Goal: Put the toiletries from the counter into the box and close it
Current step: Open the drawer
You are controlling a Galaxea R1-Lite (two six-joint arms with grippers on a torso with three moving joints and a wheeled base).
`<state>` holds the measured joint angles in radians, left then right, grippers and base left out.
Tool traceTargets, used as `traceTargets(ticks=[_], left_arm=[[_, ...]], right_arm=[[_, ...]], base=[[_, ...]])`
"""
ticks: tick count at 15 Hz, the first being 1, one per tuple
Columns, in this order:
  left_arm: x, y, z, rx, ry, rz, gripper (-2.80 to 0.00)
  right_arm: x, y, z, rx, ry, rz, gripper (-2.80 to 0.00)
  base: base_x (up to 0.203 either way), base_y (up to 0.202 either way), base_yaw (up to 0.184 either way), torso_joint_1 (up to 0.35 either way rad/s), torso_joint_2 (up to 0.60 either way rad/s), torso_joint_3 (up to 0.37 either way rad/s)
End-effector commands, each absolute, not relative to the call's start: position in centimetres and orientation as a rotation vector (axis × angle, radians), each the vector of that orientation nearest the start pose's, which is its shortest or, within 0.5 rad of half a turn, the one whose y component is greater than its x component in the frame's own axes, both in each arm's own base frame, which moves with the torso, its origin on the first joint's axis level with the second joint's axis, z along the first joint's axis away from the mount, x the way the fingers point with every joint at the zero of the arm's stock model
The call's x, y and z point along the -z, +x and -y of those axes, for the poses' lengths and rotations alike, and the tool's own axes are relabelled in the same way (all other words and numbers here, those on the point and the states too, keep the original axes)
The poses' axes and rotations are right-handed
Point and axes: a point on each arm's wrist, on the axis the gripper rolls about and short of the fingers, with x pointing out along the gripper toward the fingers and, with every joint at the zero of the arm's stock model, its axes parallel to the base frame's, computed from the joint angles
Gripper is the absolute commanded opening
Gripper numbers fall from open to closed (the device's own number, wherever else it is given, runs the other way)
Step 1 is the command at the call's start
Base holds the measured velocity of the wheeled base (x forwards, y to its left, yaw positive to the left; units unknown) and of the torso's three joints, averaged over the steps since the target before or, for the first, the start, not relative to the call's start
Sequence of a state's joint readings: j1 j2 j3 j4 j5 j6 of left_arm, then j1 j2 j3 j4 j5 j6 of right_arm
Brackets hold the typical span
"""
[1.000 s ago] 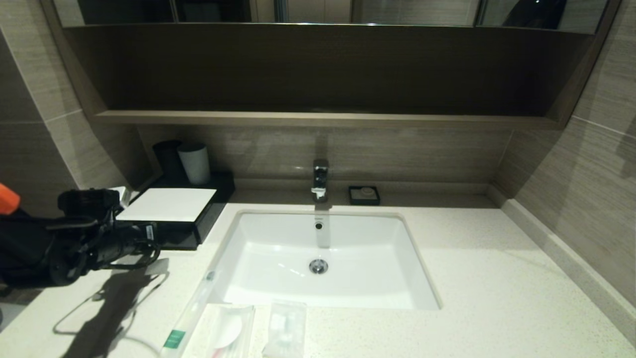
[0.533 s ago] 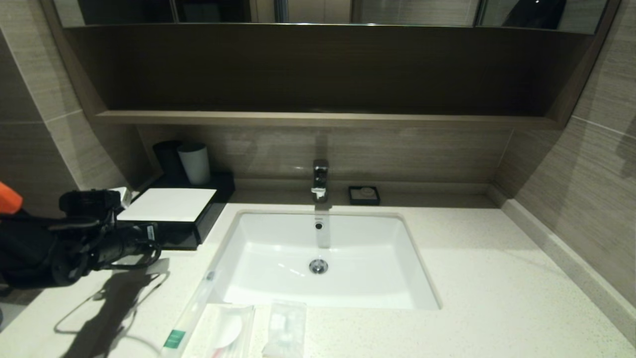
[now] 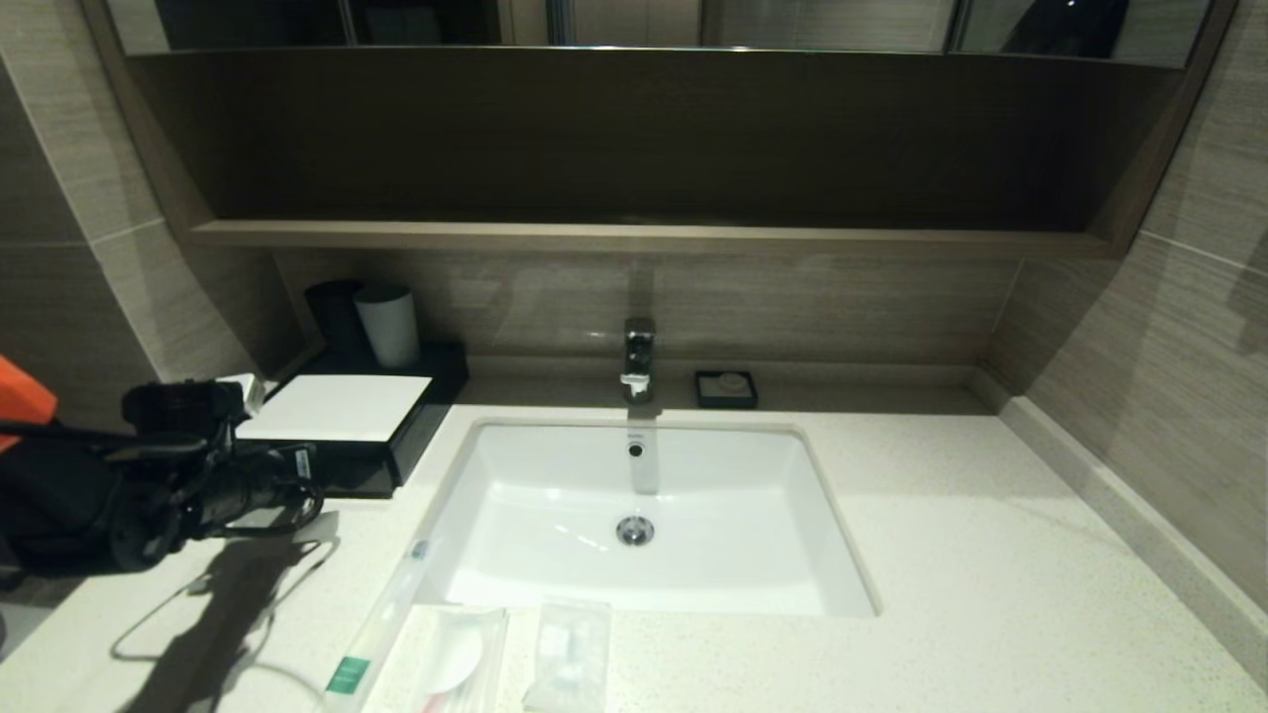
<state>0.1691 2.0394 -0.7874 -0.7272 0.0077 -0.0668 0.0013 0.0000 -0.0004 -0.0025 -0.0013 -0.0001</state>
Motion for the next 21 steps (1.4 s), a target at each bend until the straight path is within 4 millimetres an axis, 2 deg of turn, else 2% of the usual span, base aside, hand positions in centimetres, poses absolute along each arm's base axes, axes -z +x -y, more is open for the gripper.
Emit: traceTargets(ticks=[1, 21], left_arm=[[-7.27, 34.58, -5.95, -0.191, -0.109, -0.521, -2.80], [-7.66, 34.19, -5.90, -0.192, -0.106, -0.606, -2.80]], right_arm=[[-7.53, -2.28, 0.01, 0.000, -0.001, 0.003, -2.80], [-7.53, -2.28, 0.01, 0.000, -0.001, 0.003, -2.80]], base=[[0.000, 0.000, 0.000, 0.000, 0.00, 0.000], [0.000, 0.000, 0.000, 0.000, 0.00, 0.000]])
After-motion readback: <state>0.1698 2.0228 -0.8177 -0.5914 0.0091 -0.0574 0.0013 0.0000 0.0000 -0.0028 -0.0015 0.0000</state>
